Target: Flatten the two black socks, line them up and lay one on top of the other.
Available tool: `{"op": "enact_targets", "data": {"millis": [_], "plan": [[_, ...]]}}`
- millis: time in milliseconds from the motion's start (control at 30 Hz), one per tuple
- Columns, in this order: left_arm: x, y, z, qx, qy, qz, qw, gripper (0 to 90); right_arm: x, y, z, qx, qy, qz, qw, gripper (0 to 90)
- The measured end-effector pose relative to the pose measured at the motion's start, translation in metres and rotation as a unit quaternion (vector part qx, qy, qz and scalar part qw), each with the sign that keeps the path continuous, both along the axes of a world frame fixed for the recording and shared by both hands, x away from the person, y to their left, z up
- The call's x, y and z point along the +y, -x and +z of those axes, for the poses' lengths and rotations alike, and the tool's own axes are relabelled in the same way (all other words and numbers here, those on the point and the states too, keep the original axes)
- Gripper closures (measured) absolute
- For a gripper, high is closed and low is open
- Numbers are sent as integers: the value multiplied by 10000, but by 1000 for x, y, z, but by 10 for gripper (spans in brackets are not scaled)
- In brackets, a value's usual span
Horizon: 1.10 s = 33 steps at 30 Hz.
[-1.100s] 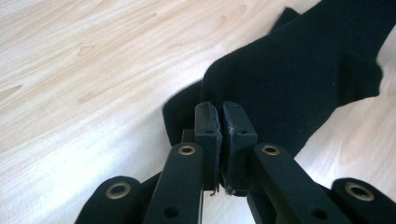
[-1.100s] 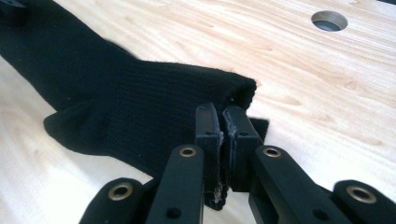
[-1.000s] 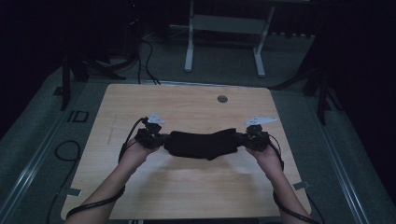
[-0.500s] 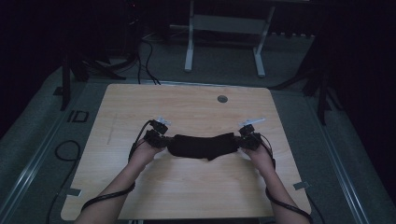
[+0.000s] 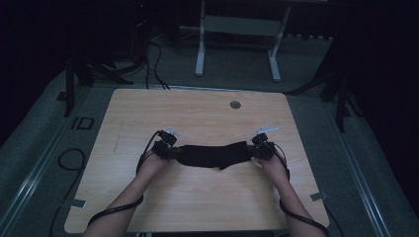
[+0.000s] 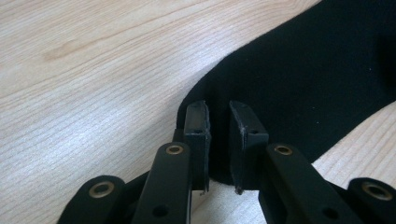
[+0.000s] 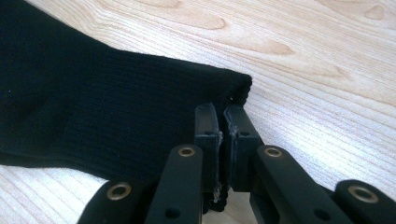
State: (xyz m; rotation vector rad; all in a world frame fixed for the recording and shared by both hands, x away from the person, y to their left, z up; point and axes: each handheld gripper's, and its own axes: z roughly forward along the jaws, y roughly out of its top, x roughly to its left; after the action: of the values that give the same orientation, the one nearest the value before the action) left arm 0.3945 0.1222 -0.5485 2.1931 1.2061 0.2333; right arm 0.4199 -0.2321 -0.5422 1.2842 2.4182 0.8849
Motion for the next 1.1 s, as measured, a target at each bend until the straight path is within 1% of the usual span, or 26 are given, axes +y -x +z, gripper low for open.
{"op": "enact_targets", "data": {"millis": [33,67,133,167,233,267,300,367,433,467,500,567,633,667,700,733,800,867,900,933,967,1000,1067,1100], "plan": [[0,0,0,-6,-18,7,10000,762,0,0,0,19,-16,14,10000,846],[1,1,-1,-23,12,57,10000,739,0,0,0,29,-22,26,10000,845],[2,2,-1,-57,7,68,10000,732,-1,0,0,49,-29,39,10000,843],[2,2,-1,-95,-38,59,9999,714,-1,0,0,57,-12,43,10000,842],[1,3,-2,-167,-122,60,9998,706,0,0,0,49,-7,48,10000,843],[1,3,-2,-167,-122,60,9998,699,0,0,0,49,-7,48,10000,843],[1,4,-4,-250,-171,93,9995,699,0,0,0,46,-9,41,10000,842],[-1,6,-4,-323,-213,118,9992,692,-1,0,-1,52,-81,23,10000,840],[-2,7,-4,-384,-231,69,9990,662,-1,0,-1,74,-98,10,9999,832],[-2,7,-4,-400,-192,79,9990,640,-1,-1,-1,86,-93,14,9999,817],[-2,7,-3,-418,-78,81,9991,597,-1,-1,0,93,-94,15,9999,798],[0,7,0,-421,-33,112,9990,530,-1,-2,0,110,-102,35,9999,756],[4,8,4,-487,125,115,9987,508,-2,-2,-1,175,-157,43,9997,703],[6,9,7,-516,152,176,9984,483,-3,-2,0,184,-179,58,9997,666],[8,9,10,-549,216,228,9980,483,-3,-2,0,178,-206,75,9996,606],[11,10,13,-582,306,254,9975,480,-3,-1,2,164,-251,97,9995,566],[16,12,18,-633,424,372,9964,438,-4,2,5,84,-335,101,9994,485],[20,13,22,-631,564,430,9955,417,-4,4,9,29,-387,110,9992,437],[23,14,23,-633,637,426,9950,405,-5,4,11,8,-412,104,9991,404],[24,15,24,-655,656,421,9948,377,-5,5,14,-26,-470,102,9988,385],[25,16,24,-667,664,432,9946,375,-6,6,15,-31,-497,104,9987,366],[27,17,25,-676,719,433,9942,368,-6,6,16,-33,-539,123,9985,328],[29,20,24,-693,832,433,9932,295,-7,7,19,-46,-663,105,9977,279],[29,21,23,-714,896,416,9925,282,-8,7,19,-62,-701,136,9974,223]]}}
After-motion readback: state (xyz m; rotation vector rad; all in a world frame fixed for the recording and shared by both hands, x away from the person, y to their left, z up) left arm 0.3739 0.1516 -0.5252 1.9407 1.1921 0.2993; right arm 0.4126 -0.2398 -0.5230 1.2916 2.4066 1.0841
